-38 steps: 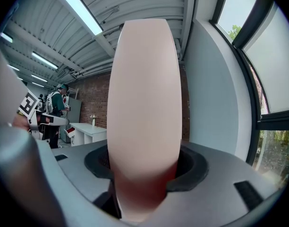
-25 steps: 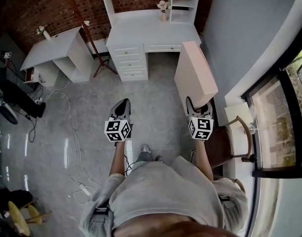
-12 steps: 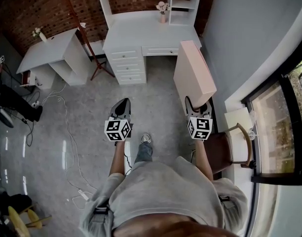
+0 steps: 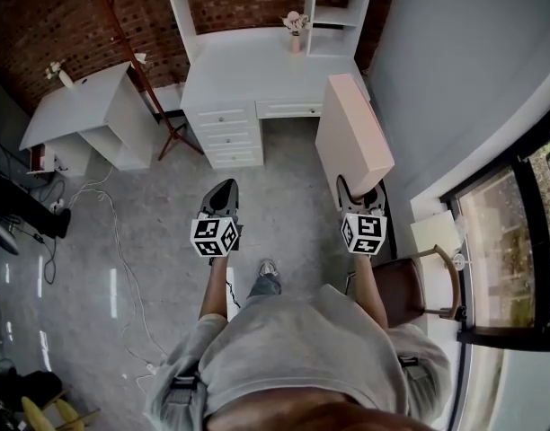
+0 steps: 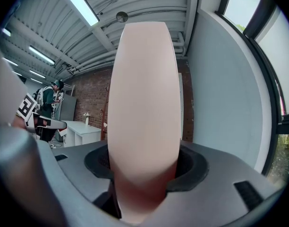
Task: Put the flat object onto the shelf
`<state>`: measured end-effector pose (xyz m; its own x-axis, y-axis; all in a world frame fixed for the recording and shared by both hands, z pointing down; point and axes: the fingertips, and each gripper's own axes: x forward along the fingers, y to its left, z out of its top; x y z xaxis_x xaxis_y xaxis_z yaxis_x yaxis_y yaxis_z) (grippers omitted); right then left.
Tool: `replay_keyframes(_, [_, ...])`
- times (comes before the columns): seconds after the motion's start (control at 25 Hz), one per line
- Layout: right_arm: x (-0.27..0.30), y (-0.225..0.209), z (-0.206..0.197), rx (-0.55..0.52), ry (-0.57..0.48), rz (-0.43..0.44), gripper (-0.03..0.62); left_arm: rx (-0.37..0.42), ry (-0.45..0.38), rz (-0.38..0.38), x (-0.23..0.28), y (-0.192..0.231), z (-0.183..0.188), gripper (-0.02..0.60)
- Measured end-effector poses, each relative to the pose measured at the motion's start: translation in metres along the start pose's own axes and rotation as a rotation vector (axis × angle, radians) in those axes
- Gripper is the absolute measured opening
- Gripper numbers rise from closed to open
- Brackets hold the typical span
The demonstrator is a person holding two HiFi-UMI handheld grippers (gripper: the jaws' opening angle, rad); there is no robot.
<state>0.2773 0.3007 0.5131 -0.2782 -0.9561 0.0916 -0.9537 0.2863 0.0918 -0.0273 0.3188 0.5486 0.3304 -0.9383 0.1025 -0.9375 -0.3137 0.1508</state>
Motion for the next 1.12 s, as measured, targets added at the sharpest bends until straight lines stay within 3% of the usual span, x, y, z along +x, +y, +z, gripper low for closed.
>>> replay_keyframes(0.6, [0.146,0.013,0.031,-0.015,-0.018,-0.046,0.285,0.000,-0.022,-0.037,0.121,0.103,0.040,0.015])
replay_keyframes(1.12, [0.216,0.014,0.029,-0.020,-0.011,-0.069,0.285,0.005,-0.013,-0.065,0.184,0.146,0.044,0.015])
